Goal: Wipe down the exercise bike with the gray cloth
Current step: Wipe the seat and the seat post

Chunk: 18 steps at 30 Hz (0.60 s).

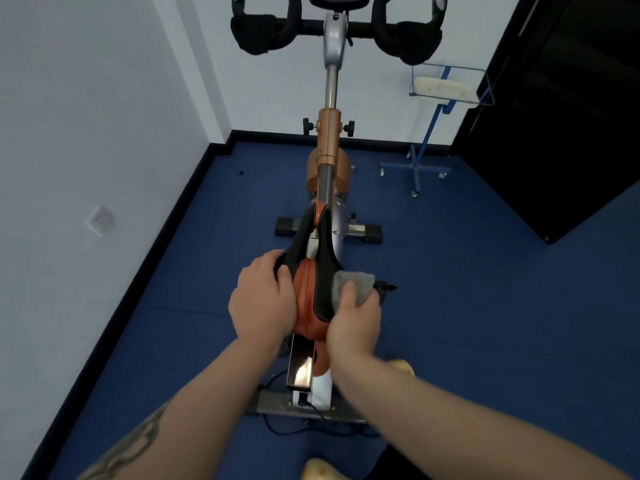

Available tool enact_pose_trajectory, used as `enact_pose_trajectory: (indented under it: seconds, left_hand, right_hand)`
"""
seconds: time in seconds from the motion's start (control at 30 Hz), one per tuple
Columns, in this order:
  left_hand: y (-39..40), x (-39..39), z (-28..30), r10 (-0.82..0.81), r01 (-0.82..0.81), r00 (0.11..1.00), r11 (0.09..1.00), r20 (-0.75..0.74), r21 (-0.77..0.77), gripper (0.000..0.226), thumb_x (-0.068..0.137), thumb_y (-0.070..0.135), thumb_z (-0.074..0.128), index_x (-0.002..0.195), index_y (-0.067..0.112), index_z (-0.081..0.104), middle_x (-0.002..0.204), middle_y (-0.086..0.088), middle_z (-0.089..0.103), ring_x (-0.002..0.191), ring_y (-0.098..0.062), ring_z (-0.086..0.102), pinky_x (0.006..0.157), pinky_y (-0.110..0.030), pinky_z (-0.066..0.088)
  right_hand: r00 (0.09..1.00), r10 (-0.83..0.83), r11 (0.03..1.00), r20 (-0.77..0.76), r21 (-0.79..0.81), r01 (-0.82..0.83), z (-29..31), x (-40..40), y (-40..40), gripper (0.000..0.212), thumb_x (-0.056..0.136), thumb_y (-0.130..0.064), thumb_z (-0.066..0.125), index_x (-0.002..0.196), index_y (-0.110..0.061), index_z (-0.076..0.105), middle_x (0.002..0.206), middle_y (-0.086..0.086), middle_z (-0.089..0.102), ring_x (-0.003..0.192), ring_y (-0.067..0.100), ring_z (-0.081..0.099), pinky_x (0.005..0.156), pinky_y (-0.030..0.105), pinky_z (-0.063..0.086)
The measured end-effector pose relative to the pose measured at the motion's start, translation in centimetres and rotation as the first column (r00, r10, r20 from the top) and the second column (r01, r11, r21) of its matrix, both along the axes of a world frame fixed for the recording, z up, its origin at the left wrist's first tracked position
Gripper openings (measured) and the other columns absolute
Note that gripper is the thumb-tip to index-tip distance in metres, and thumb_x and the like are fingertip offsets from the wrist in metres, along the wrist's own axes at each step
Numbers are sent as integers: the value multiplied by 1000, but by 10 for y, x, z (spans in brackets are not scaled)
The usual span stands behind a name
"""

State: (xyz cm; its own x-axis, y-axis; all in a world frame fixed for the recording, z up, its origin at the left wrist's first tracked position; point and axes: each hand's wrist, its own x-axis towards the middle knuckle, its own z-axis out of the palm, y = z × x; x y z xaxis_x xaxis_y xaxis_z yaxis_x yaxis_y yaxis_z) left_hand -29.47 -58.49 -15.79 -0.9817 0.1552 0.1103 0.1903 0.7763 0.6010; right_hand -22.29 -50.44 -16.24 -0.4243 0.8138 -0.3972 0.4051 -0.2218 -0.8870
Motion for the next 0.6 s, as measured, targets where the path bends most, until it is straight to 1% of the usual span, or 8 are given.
enact_pose_trajectory:
  seconds: [0.07,0.13,0.2,0.3,0.4,0.47,0.53,0.6]
  left_hand:
    - [0,0,0,1,-1,1000,1000,2,2,32,99,27,41,127,28,57,120,9,62,109,-14,54,78,-31,36]
    - [1,0,0,11,-11,1000,1000,-1,8,32,99,28,41,127,29,57,120,9,62,108,-13,54,77,-30,35]
    - [1,0,-1,18,-18,1000,1000,1,12,33,99,28,41,127,28,57,120,9,63,108,-13,54,77,-30,35]
    - [-1,1,-1,11,-11,1000,1000,-1,24,33,99,28,42,128,27,58,122,8,63,111,-15,54,78,-31,38]
    - [0,2,1,10,-10,1000,999,5,37,33,99,28,43,128,27,58,124,7,62,114,-16,54,82,-32,38]
    - [0,3,0,35,-36,999,997,15,66,33,99,28,44,128,28,59,124,7,63,115,-16,54,83,-32,38]
    - [-1,5,-1,96,-101,995,985,41,141,32,99,27,45,126,30,61,121,7,65,113,-15,56,83,-29,37]
    - [-1,5,-1,135,-147,988,971,72,186,32,98,26,45,124,32,63,118,8,66,110,-14,58,82,-30,40]
  right_hand:
    - [1000,18,990,20,-144,-15,4,-12,31,24,101,-30,41,103,-14,59,109,9,63,100,25,59,89,40,47]
    - [998,57,977,-17,-205,-59,3,-7,35,27,102,-31,40,108,-15,60,112,11,63,103,26,59,95,45,47]
    - [993,95,992,-67,-74,-100,-7,12,6,29,101,-37,41,125,-25,52,127,3,56,110,16,55,96,37,45]
    - [952,246,966,-184,130,-225,-9,35,-21,63,98,-38,49,152,-31,17,149,-7,27,131,8,33,104,23,33]
    - [844,492,865,-212,233,-445,-5,34,20,57,99,-29,53,150,-32,28,147,-8,34,131,4,39,106,21,36]
    - [759,584,810,-287,140,-570,0,38,40,57,96,-29,56,145,-41,31,147,-11,37,133,4,41,107,23,39]
    - [737,630,774,-244,123,-621,0,42,39,64,92,-37,57,145,-45,21,150,-13,29,137,5,35,111,25,35]
    - [737,671,729,-82,255,-636,-3,41,32,71,96,-43,52,152,-40,10,154,-10,22,139,7,28,112,27,31]
